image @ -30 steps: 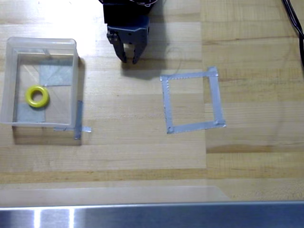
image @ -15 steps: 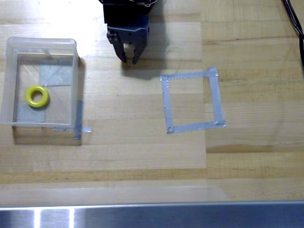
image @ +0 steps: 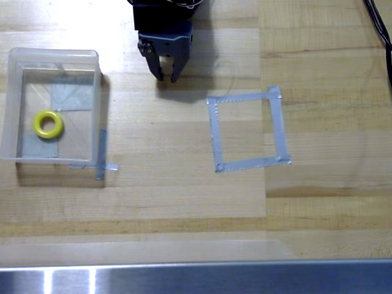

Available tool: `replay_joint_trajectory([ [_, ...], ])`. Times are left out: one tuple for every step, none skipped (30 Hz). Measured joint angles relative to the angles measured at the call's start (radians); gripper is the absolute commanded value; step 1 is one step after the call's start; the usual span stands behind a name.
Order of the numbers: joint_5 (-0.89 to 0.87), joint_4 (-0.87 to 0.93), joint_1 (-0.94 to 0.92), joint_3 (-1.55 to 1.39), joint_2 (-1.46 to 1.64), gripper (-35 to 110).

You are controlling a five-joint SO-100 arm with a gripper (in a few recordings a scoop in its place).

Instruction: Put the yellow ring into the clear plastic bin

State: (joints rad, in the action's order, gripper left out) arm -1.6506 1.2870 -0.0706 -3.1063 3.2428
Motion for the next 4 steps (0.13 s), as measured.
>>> replay_joint_trajectory([
  [0.000, 0.000, 0.000, 0.000, 0.000, 6],
  [0.000, 0.000, 0.000, 0.000, 0.000, 6],
  [0.000, 0.000, 0.000, 0.000, 0.000, 6],
  [0.000, 0.000, 0.000, 0.000, 0.000, 6],
])
